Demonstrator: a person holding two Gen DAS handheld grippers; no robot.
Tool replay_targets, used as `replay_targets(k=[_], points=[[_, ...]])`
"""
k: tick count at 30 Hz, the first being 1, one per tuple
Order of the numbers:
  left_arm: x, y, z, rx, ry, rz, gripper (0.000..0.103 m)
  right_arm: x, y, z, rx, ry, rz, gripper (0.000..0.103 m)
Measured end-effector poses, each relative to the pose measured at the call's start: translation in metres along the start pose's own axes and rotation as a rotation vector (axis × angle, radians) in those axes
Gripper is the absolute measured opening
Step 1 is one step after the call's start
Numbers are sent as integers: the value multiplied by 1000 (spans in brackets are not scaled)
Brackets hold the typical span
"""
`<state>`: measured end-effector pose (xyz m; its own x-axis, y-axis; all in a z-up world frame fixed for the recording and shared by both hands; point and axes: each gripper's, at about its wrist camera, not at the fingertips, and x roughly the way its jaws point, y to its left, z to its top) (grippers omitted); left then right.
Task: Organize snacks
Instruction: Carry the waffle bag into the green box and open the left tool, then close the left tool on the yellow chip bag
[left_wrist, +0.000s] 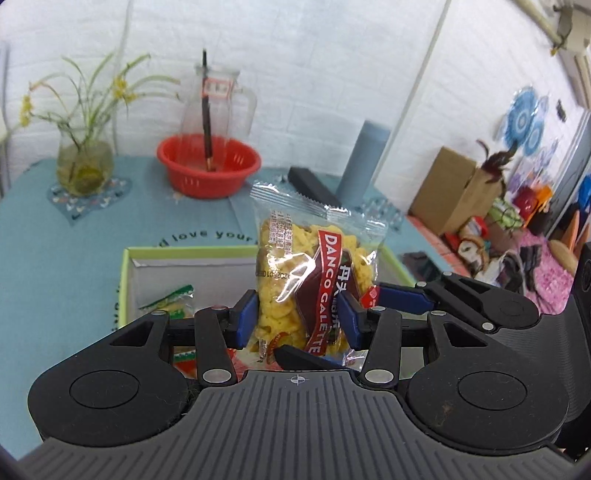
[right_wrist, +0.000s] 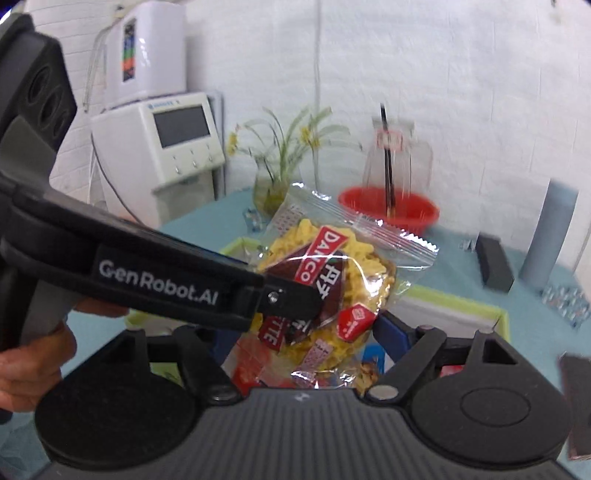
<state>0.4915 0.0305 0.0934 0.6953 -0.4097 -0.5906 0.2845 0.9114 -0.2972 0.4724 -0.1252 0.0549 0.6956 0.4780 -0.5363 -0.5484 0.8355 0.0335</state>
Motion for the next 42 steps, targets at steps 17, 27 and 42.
replay_targets(k=[17, 27, 42], points=[[-101, -28, -61, 63, -169, -23, 72, -131, 17, -48, 46, -163, -39, 93], [-112, -45, -170, -19, 7, -67, 72, -191, 53, -158, 161, -102, -123, 93], [-54, -148, -137, 113, 81, -230, 72, -200, -24, -186, 331, -105, -166, 93]])
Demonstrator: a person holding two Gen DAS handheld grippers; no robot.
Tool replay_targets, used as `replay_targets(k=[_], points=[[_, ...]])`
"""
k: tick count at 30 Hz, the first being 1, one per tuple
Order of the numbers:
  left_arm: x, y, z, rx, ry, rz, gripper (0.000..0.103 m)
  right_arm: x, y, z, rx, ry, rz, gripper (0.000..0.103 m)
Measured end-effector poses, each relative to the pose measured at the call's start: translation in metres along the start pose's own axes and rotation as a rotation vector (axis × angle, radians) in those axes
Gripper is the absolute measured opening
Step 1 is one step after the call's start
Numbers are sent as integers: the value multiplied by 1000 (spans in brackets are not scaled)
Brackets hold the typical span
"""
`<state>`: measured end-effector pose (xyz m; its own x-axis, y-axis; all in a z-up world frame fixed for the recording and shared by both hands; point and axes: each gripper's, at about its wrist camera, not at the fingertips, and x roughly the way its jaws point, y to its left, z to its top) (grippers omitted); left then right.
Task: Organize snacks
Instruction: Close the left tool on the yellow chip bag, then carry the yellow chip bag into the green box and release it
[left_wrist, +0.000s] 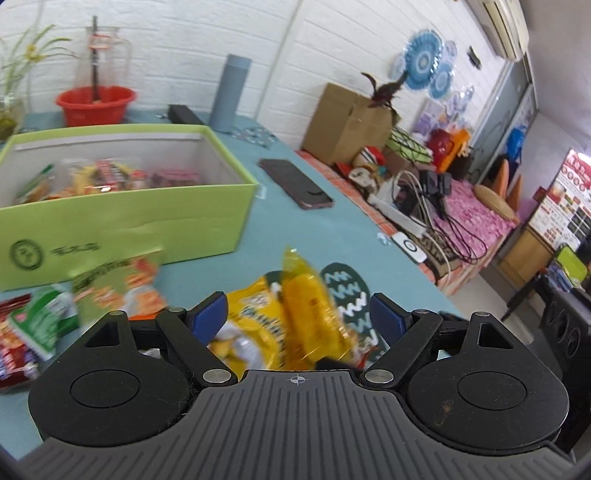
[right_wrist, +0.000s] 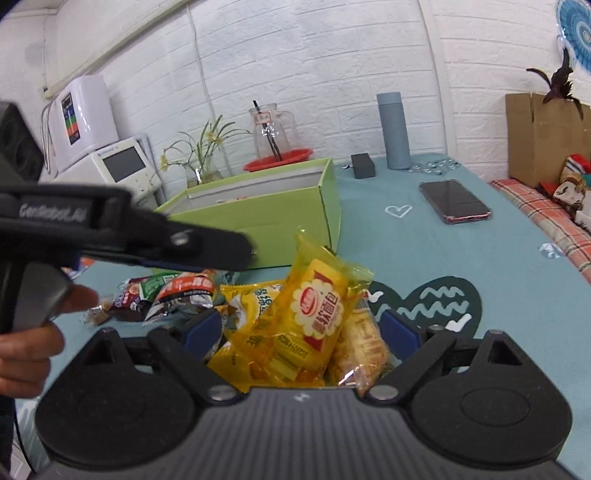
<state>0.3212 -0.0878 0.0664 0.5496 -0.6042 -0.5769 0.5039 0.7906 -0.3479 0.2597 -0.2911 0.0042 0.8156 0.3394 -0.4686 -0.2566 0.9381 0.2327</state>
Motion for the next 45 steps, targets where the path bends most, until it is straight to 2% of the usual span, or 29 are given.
replay_targets(k=[4, 7, 8, 9, 10, 11, 14, 19, 23, 28, 32, 34, 35, 36, 38, 42, 45], points=[[32, -9, 11, 23, 55, -8, 70, 17, -1, 5, -25, 19, 47, 93], [47, -9, 7, 32, 101, -8, 64, 30, -1, 3, -41, 46, 65, 92], [51, -8, 5, 32, 119, -7, 58, 33, -1, 2, -40, 52, 69, 90], [55, -7, 1, 36, 136, -6, 40, 35, -1, 0, -37, 55, 72, 88], [57, -6, -2, 44, 145, -8, 27, 33, 1, 0, -51, 43, 59, 78], [56, -4, -5, 44, 148, -21, 15, 32, 3, 0, -63, 48, 56, 74], [42, -3, -3, 26, 122, -31, 13, 23, 15, 5, -106, 21, 48, 73], [9, 1, 16, 28, 16, -30, 14, 18, 36, 32, -191, -49, 57, 75], [-5, 19, 52, 15, -62, 2, 15, 39, 52, 70, -289, -91, 72, 77], [6, 50, 107, 6, -108, 66, 15, 88, 58, 120, -350, -99, 86, 77], [32, 83, 131, -28, -91, 83, 16, 131, 49, 137, -348, -47, 100, 79], [44, 97, 136, -37, -100, 105, 29, 150, 43, 138, -343, -16, 98, 84], [47, 104, 137, -40, -108, 123, 46, 155, 41, 138, -345, -11, 85, 87], [48, 109, 137, -47, -117, 146, 55, 160, 41, 139, -348, -16, 64, 87], [41, 115, 133, -46, -137, 161, 56, 151, 38, 139, -339, -48, 52, 94], [12, 112, 116, -37, -171, 160, 64, 120, 36, 136, -284, -100, 70, 93], [-11, 101, 94, -34, -181, 151, 67, 94, 43, 121, -271, -107, 90, 93]])
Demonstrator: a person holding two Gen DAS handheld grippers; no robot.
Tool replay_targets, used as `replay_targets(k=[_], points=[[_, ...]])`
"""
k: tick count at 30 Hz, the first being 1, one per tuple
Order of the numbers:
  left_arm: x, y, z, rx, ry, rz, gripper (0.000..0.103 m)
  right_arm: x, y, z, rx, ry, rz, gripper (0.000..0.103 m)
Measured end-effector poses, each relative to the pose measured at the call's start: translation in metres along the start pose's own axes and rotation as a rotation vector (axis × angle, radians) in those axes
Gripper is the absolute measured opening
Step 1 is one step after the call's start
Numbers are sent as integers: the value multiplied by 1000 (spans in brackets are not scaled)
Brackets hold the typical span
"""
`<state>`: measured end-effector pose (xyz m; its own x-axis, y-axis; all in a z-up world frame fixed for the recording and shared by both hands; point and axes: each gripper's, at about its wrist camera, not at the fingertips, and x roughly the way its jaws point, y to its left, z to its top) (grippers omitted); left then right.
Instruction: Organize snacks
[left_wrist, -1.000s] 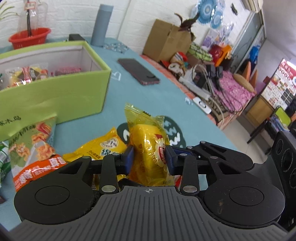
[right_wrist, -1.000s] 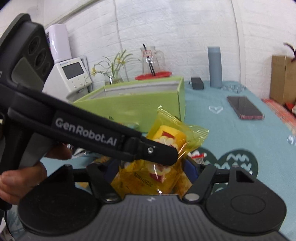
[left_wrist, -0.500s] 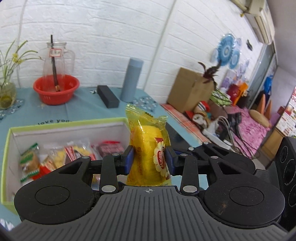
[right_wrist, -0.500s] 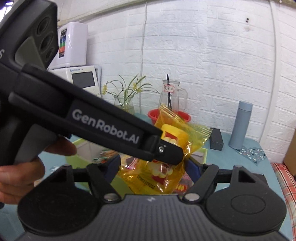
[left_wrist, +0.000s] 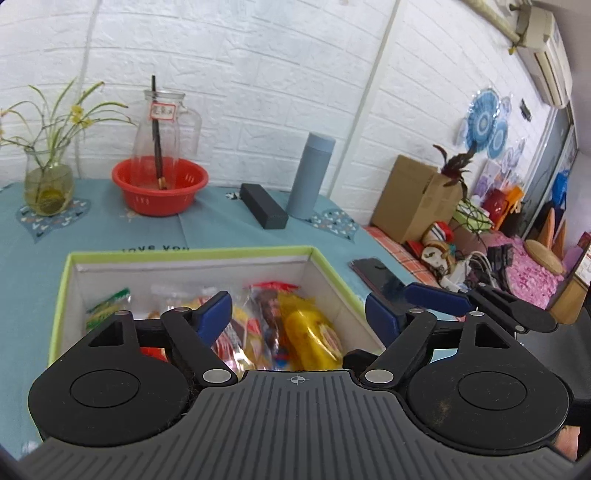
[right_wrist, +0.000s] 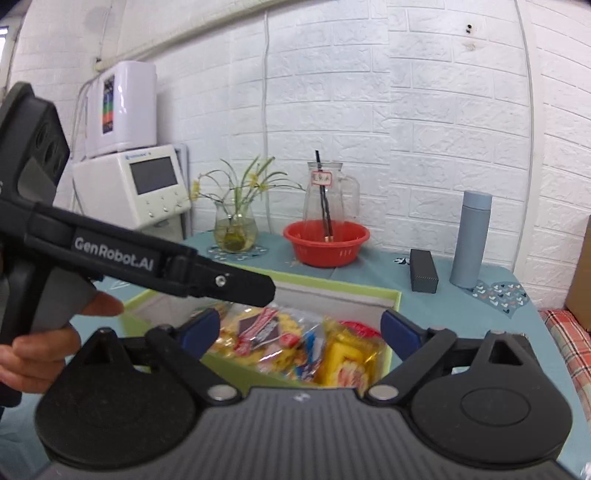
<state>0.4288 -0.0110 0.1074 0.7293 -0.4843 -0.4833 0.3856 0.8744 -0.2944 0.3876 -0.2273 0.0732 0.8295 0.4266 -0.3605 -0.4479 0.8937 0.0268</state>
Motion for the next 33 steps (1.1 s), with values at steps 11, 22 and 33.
replay_targets(k=[11, 22, 33], points=[[-68, -18, -125, -83, 159, -71, 66, -70, 74, -97, 73, 155, 106, 93], [-30, -10, -150, -185, 317, -121, 32, -45, 104, -113, -17, 257, 141, 93], [-84, -29, -183, -117, 288, -34, 33, -77, 136, -129, -30, 274, 210, 93]])
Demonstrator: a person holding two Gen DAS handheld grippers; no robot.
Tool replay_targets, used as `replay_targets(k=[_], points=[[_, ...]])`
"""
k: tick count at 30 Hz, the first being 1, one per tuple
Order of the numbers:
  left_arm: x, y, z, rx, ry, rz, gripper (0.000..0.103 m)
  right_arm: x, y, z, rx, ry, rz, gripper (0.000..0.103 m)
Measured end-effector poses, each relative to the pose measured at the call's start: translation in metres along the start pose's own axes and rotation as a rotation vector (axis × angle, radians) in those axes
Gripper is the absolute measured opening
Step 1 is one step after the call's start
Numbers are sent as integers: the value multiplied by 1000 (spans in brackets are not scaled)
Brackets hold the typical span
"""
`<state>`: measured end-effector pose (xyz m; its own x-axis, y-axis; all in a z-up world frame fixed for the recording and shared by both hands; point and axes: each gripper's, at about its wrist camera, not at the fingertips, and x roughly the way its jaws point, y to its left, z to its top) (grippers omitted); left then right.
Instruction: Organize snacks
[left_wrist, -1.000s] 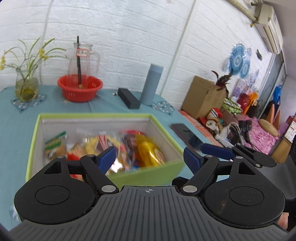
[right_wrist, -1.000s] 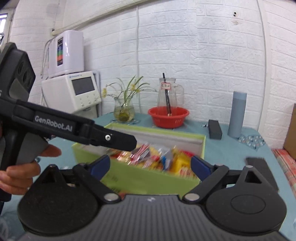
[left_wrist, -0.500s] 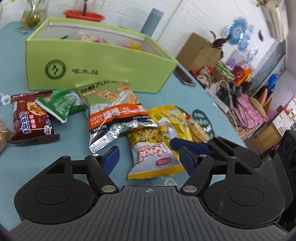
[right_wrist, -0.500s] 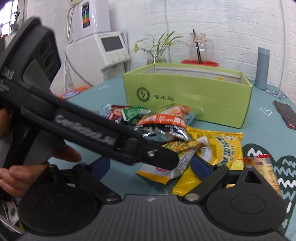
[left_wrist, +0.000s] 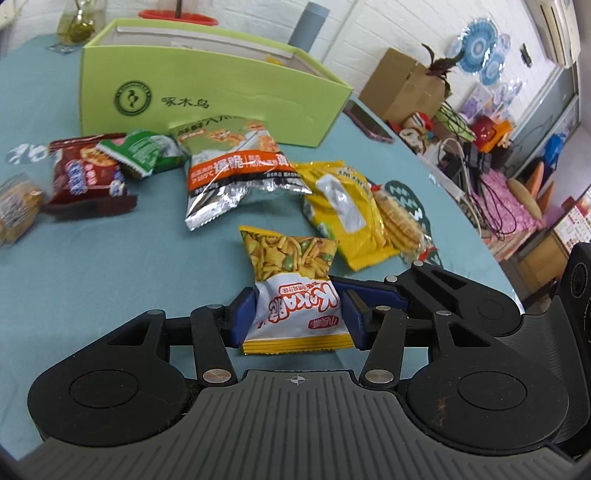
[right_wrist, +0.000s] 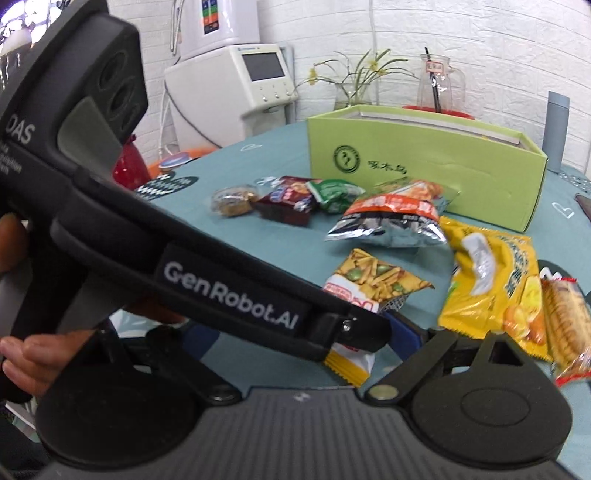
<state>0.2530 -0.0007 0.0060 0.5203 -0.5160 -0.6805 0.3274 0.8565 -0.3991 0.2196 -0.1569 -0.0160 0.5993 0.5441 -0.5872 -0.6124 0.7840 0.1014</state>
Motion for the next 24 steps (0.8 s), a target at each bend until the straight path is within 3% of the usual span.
replay_targets(k=[16, 19, 20, 24], points=[[-12, -1, -18, -44, -9, -16, 37, -9, 13, -13, 9, 12, -20, 93], [-16, 1, -19, -54, -23, -20, 48, -9, 11, -13, 25, 10, -26, 93], [-19, 1, -20, -54, -34, -14, 56, -10, 10, -13, 28, 9, -31, 93], [-25, 2, -18, -43, -65, -7, 59, -11, 5, -12, 53, -3, -49, 93]])
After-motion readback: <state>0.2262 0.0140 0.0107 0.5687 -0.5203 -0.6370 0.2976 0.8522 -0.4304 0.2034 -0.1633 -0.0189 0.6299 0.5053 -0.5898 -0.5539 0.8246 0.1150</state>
